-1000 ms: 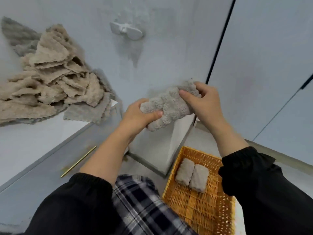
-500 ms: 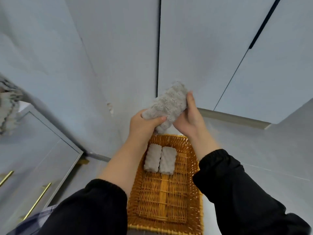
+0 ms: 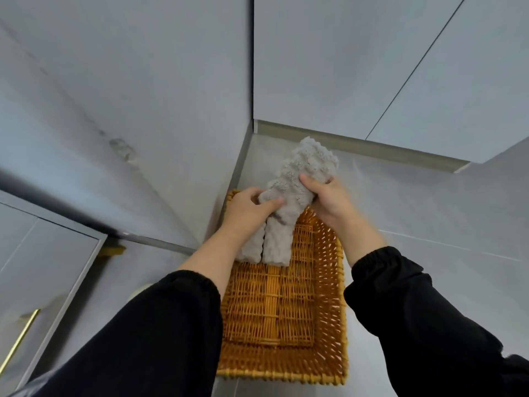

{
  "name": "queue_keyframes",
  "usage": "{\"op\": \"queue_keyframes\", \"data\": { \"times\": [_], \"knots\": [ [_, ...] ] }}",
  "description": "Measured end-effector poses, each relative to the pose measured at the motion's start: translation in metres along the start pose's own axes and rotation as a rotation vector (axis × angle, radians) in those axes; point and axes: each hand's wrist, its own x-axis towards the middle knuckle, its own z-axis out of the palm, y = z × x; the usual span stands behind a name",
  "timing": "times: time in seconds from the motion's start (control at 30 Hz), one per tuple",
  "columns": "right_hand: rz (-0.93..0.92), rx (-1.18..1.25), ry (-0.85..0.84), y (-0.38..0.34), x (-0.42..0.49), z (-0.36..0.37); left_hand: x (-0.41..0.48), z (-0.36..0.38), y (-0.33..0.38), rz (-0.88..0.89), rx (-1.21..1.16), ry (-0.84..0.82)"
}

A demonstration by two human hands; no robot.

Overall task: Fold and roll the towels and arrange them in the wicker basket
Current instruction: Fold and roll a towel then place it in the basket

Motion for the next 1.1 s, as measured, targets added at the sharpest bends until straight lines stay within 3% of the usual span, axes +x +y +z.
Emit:
{"op": "queue_keyframes", "data": {
  "times": [0.13, 0.27, 0.4, 0.6, 0.73, 0.83, 0.93, 1.03, 1.1],
  "knots": [
    [-0.036, -0.555, 0.309, 0.028, 0.02, -0.027, 0.022, -0.005, -0.045, -0.051, 0.324, -0.002],
    [0.058, -1.079, 0.38, 0.068, 0.032, -0.052, 0.033, -0.017, -0.076, -0.137, 0.59, -0.034],
    [0.194, -1.129, 0.466, 0.109, 0.035, -0.066, 0.039, -0.023, -0.091, -0.309, 0.471, -0.056],
    [0.183, -1.14, 0.544, 0.147, 0.048, -0.08, 0.044, -0.021, -0.103, -0.366, 0.386, -0.075],
    [0.198, -1.095, 0.509, 0.154, 0.065, -0.082, 0.043, -0.022, -0.105, -0.383, 0.293, -0.054],
    [0.232, -1.274, 0.468, 0.162, 0.074, -0.087, 0.042, -0.022, -0.105, -0.38, 0.272, -0.052],
    [0.058, -1.42, 0.448, 0.166, 0.069, -0.089, 0.039, -0.023, -0.107, -0.364, 0.264, -0.059],
    [-0.307, -1.718, 0.363, 0.168, 0.057, -0.095, 0.038, -0.026, -0.108, -0.353, 0.26, -0.078],
    [-0.339, -1.891, 0.316, 0.17, 0.053, -0.099, 0.038, -0.027, -0.108, -0.344, 0.265, -0.09]
  ]
}}
